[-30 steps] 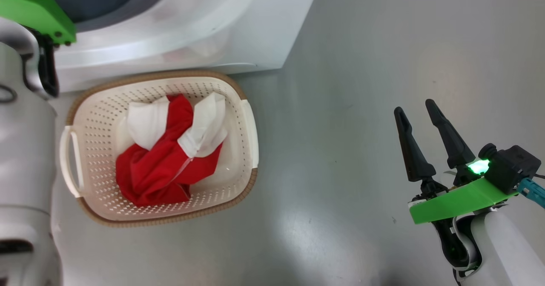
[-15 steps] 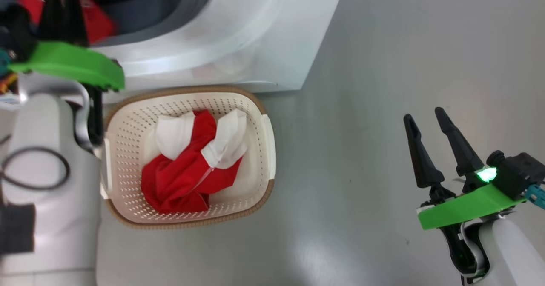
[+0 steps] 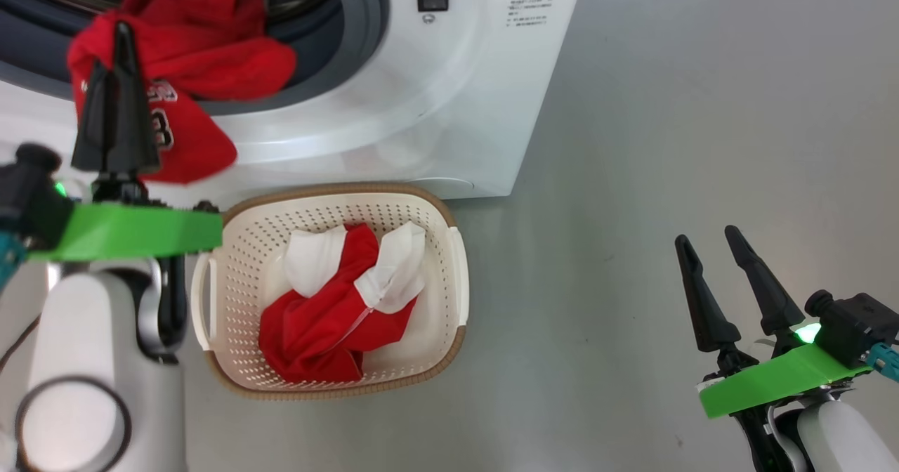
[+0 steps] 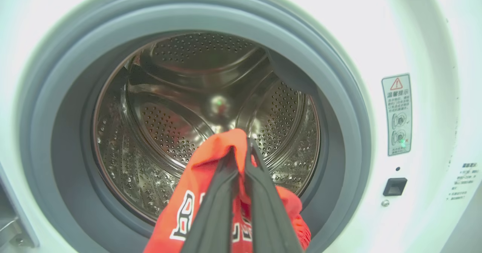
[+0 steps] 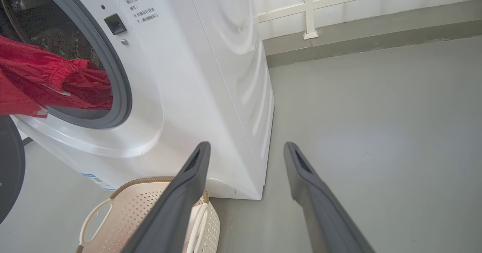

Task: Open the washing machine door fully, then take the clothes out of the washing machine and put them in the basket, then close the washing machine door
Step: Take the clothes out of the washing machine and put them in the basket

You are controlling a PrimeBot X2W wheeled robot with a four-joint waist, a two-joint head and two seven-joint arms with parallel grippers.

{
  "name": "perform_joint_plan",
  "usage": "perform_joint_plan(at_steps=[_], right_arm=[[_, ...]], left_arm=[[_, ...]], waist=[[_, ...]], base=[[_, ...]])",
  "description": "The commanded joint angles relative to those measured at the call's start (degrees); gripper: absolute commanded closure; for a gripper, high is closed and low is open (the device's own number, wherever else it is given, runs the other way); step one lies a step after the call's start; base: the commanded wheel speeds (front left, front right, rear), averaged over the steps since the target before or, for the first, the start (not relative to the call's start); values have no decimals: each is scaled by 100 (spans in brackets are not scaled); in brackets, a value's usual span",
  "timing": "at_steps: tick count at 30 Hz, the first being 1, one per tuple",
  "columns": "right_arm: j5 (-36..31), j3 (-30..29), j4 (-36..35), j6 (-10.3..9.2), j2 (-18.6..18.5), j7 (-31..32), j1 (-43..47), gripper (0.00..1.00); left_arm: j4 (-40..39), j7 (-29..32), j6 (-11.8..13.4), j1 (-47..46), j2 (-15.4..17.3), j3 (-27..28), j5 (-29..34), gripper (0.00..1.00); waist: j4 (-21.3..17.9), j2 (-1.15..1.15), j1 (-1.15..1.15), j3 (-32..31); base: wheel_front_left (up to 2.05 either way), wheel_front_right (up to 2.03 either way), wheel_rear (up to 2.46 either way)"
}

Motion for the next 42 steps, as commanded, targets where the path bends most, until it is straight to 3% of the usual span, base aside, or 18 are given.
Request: perform_joint_plan(at_steps=[1, 9, 19, 28, 35, 42], right_arm=[[-13, 92, -129, 29, -71, -36, 100, 0], [-26, 88, -150, 29, -107, -36, 208, 0], [-33, 113, -194, 29, -131, -36, 156, 0], [-36, 184, -238, 29, -107, -36, -57, 0], [-45, 155, -282, 29, -86, -36, -224, 0], [-52, 148, -311, 29, -68, -36, -403, 0]], left_arm=[[-380, -29, -40, 183, 140, 184, 27, 100], [-1664, -29, 123, 852, 108, 68, -184, 100], [-1884, -29, 418, 1357, 106, -381, -490, 100], [-703, -29, 538, 1610, 105, -654, -832, 100], [657, -29, 180, 1186, 105, -795, -865, 100], [1882, -29, 51, 538, 105, -859, -717, 100]], waist=[[38, 0, 1, -54], [126, 0, 1, -134], [177, 0, 1, 20], [71, 0, 1, 427], [-9, 0, 1, 841], [-114, 0, 1, 1215]], base=[[0, 0, 0], [0, 0, 0], [0, 0, 0], [0, 0, 0], [0, 0, 0], [0, 0, 0]])
